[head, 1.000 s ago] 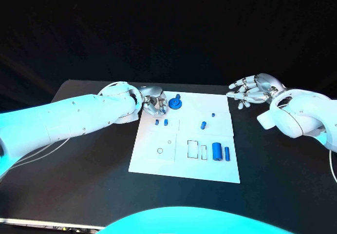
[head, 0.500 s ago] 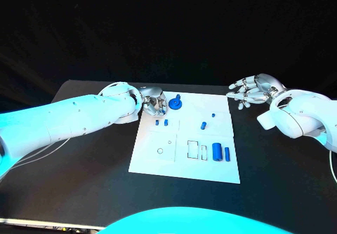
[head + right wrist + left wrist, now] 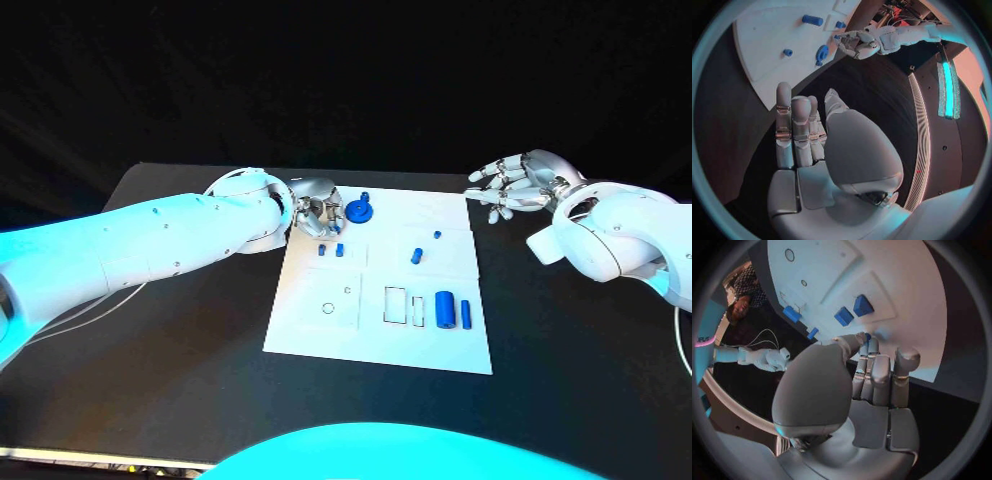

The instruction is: Assemble the parts on the task board

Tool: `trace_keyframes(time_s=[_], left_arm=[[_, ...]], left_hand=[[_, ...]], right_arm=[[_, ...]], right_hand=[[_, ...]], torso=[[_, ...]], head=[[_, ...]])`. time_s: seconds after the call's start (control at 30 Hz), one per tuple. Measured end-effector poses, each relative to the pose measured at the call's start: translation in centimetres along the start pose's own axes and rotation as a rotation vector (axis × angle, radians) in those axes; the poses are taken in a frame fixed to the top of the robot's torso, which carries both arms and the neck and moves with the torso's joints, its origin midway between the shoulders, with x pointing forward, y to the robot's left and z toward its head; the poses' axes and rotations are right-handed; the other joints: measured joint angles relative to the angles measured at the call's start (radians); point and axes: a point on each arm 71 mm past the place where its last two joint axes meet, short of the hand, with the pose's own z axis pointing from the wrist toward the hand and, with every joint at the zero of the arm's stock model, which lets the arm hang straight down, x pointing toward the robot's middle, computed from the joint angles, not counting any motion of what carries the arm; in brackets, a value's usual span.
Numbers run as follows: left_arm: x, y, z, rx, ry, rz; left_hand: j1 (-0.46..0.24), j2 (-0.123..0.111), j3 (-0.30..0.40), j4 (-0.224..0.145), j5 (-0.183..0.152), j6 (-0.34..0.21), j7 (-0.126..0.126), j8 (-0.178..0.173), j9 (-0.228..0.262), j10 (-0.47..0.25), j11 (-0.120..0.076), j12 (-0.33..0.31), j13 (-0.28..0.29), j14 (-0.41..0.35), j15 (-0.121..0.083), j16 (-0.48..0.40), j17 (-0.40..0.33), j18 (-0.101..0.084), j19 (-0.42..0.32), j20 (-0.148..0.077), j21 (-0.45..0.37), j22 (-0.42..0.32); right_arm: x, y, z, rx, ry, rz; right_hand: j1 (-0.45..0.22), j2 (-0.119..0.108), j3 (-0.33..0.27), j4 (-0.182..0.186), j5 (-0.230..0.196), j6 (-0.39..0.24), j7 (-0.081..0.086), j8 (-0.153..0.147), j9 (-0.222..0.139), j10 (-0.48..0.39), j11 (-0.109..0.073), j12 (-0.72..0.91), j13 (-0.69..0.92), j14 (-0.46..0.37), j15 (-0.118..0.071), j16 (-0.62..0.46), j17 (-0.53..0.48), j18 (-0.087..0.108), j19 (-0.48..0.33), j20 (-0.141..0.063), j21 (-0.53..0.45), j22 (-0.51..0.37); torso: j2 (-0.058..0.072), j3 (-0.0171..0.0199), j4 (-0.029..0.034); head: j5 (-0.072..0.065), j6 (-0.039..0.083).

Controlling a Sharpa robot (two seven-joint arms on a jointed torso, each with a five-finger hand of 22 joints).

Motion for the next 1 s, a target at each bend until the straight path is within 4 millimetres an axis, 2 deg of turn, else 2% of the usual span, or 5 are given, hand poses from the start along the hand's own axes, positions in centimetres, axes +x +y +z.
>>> trace_keyframes(time_s=[0.5,0.8,1.0], left_arm=[[0.03,0.01,0.1,-0.006,0.008,0.001],[0.09,0.05,0.1,-0.007,0.01,0.001],[0.22,0.14,0.1,-0.01,0.012,0.0]], left_hand=[[-0.004,0.004,0.002,-0.001,0.0,0.0,0.0,-0.004,0.0,0.0,0.0,-0.008,0.0,0.0,0.0,0.0,-0.005,0.0,-0.001,-0.001,0.0,-0.007],[-0.013,-0.005,0.004,-0.01,0.0,-0.007,0.007,-0.022,-0.004,0.0,0.0,-0.022,0.0,-0.004,0.004,-0.004,-0.012,0.0,-0.007,-0.001,-0.005,-0.012],[-0.017,-0.009,0.008,-0.014,0.0,-0.032,0.011,-0.044,-0.01,0.0,0.0,-0.03,0.001,-0.004,0.004,-0.004,-0.012,0.0,-0.009,0.002,-0.005,-0.012]], right_arm=[[0.06,-0.07,0.01,0.001,0.001,0.0],[0.1,-0.13,0.01,0.002,0.002,0.0],[0.14,-0.21,0.0,0.004,0.003,0.0]], right_hand=[[0.0,0.0,0.0,0.0,0.0,0.0,0.0,0.0,0.0,0.0,0.0,0.0,0.0,0.0,0.0,0.0,0.0,0.0,0.0,0.0,0.0,0.0],[0.0,0.0,0.0,0.0,0.0,0.0,0.0,0.0,0.0,0.0,0.0,0.0,0.0,0.0,0.0,0.0,0.0,0.0,0.0,0.0,0.0,0.0],[0.0,0.0,0.0,0.0,0.0,0.0,0.0,0.0,0.0,0.0,0.0,0.0,0.0,0.0,0.0,0.0,0.0,0.0,0.0,0.0,0.0,0.0]], torso=[[-0.001,-0.0005,0.0002],[-0.001,-0.0011,0.0007],[-0.002,-0.0011,0.0006]], head=[[-0.001,-0.001],[-0.002,-0.001],[-0.001,0.0]])
